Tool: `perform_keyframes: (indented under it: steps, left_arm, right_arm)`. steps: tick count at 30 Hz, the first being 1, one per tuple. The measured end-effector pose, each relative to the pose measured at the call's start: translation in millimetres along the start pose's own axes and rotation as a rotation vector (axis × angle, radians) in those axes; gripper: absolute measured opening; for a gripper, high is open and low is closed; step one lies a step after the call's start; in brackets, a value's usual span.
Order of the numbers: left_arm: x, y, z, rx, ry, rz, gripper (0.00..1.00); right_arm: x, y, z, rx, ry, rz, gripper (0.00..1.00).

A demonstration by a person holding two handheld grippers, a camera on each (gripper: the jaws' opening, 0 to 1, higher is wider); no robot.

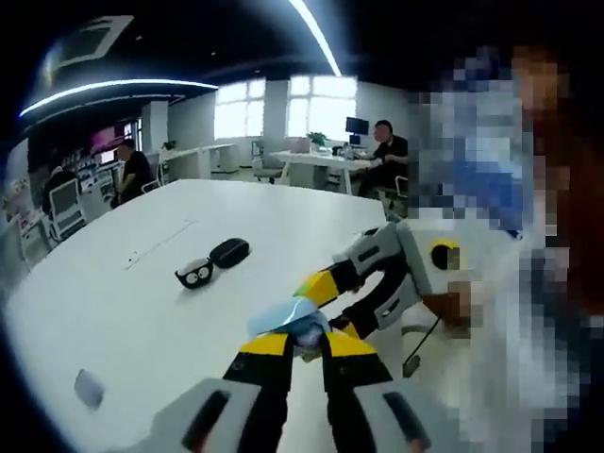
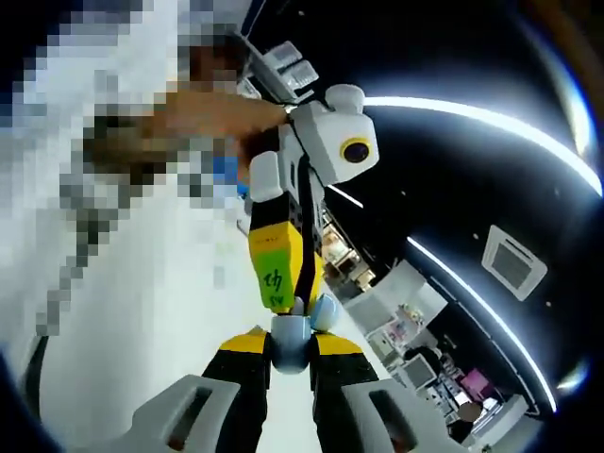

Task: Pick up the earbuds from the table and place the earbuds into the earbud case

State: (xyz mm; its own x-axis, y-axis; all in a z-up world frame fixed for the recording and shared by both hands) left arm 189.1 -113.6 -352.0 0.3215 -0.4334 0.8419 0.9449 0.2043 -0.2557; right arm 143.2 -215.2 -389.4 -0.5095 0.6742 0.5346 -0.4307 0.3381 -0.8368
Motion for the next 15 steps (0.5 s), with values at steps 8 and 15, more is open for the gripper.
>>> perform_keyframes:
  steps: [8, 15]
  left_arm:
    - [4.0, -5.8, 10.8, -0.033, -0.016, 0.013, 0.24]
    - [3.3, -3.5, 41.2, 0.011, -0.098, -0.067, 0.32]
  right_arm:
    - [-9.4, -11.3, 4.7, -0.016, -0.084, -0.192, 0.15]
    - [-21.6, -26.3, 15.3, 0.008, -0.261, -0.554, 0.15]
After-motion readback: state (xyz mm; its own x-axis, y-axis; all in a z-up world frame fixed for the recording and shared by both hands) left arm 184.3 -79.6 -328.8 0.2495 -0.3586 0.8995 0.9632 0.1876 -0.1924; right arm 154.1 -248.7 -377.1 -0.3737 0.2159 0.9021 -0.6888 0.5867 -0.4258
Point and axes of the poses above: the point that each gripper's makers call its tool centre point, and the gripper's own axes: z roughly backward along the fingers, y roughly to its left, x roughly out of its top, the point moved 7 cm from there along z, roughly backward along the fingers, and after that the axes turned 11 degrees about z, right-handed, at the moved point
